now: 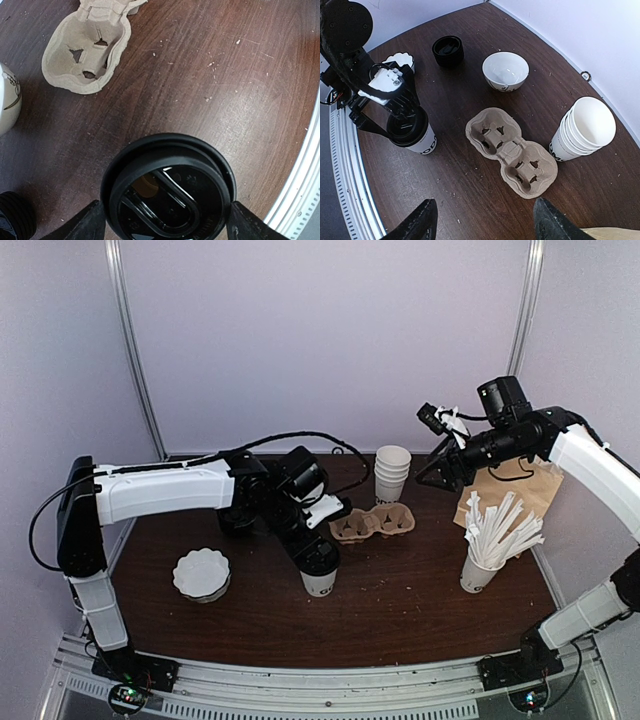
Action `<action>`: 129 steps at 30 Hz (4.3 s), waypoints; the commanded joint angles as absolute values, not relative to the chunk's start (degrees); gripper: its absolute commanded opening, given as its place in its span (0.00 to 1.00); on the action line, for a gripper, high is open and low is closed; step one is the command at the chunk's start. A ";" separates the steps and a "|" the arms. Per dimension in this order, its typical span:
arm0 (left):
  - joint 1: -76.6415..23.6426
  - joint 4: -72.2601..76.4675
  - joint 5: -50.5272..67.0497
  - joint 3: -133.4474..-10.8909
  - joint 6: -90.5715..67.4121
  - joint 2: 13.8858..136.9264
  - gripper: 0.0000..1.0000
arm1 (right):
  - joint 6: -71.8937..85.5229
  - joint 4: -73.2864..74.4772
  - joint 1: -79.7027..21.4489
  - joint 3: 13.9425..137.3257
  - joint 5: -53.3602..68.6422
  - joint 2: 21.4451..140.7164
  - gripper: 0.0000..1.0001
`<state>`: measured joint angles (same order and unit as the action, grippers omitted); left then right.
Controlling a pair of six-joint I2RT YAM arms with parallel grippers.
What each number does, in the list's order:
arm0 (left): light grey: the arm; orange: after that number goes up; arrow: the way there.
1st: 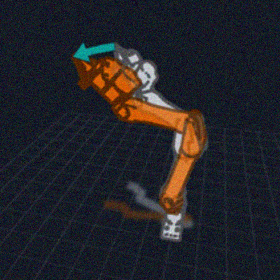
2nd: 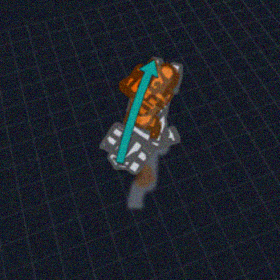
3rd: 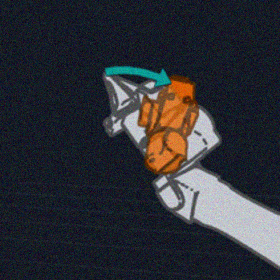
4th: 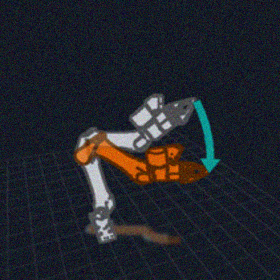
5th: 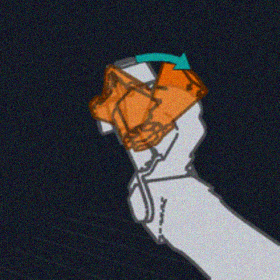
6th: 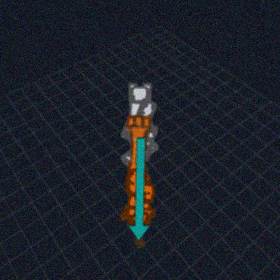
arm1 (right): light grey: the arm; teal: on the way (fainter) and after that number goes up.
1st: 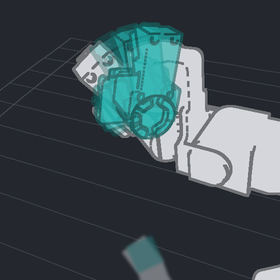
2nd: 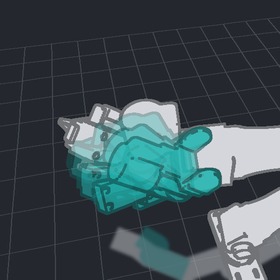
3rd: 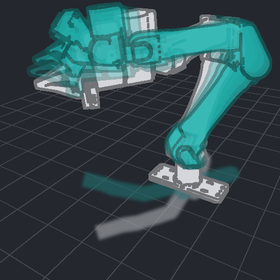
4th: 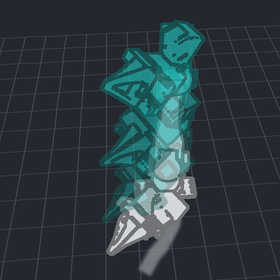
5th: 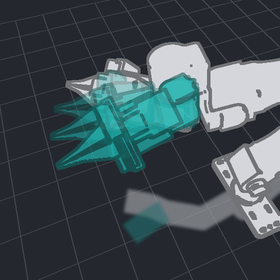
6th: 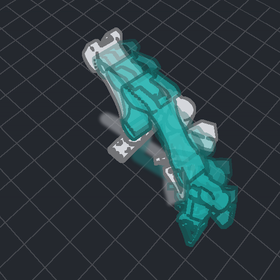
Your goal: Pack the takeout coffee
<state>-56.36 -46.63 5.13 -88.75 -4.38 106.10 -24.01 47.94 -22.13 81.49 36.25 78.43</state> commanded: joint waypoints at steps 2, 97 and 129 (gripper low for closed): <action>-56.68 -48.70 4.74 -90.21 -3.87 106.84 0.84 | -23.92 46.89 -21.96 80.75 36.84 77.35 0.69; -34.06 -51.60 -1.64 -104.47 0.20 112.19 0.73 | -24.43 45.65 -21.45 77.61 35.82 75.46 0.69; -31.38 -50.94 -4.14 -108.10 1.78 114.17 0.91 | -23.47 48.58 -20.57 82.34 31.64 75.43 0.69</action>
<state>-31.59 -51.16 -2.79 -106.52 0.58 118.08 -23.64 46.44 -21.12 77.56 35.70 75.26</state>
